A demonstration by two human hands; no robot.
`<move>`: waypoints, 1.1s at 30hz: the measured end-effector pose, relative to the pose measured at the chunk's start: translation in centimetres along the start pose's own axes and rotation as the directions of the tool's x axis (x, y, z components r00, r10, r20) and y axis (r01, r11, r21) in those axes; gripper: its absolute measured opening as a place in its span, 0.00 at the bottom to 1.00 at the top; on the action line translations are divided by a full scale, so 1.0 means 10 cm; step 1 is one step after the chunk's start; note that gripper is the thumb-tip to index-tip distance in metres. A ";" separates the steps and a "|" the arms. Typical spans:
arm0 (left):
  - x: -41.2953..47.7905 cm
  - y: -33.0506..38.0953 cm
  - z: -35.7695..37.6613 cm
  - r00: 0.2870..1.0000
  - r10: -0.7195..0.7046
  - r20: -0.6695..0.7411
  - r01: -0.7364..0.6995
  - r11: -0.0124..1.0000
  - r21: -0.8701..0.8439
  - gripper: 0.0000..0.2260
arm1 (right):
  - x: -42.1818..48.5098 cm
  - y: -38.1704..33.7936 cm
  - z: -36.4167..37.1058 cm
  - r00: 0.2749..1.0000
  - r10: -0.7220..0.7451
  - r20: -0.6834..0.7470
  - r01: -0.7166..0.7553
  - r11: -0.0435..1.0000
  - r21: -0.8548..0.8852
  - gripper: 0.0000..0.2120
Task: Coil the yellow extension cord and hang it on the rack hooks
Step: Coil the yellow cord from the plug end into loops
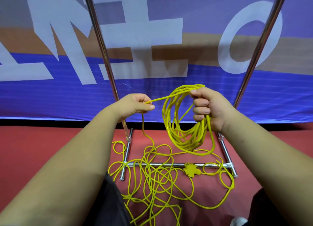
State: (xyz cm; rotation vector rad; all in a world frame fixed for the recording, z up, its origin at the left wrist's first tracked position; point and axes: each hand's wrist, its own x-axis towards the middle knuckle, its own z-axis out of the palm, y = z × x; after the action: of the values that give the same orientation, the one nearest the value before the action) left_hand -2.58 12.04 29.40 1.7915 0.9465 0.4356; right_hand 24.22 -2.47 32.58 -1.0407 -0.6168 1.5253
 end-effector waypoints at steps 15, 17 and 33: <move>0.16 -0.66 -0.21 0.899 -0.363 -0.245 0.433 0.654 0.620 0.11 | 0.13 -0.11 -0.26 0.955 -0.168 -0.244 0.252 0.894 0.370 0.10; 0.17 -0.68 -0.19 0.894 -0.397 -0.207 0.428 0.621 0.657 0.11 | 0.16 -0.11 -0.26 0.950 -0.172 -0.261 0.263 0.891 0.370 0.10; 0.11 -0.67 -0.28 0.753 -0.572 -0.326 0.493 0.163 0.855 0.10 | 0.17 -0.06 -0.18 0.952 -0.156 -0.264 0.236 0.921 0.310 0.09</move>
State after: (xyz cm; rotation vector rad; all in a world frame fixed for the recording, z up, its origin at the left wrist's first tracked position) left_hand -6.45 15.75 24.43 2.1581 1.9348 -0.8502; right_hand 26.12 -1.01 31.75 -0.8480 -0.2701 1.2525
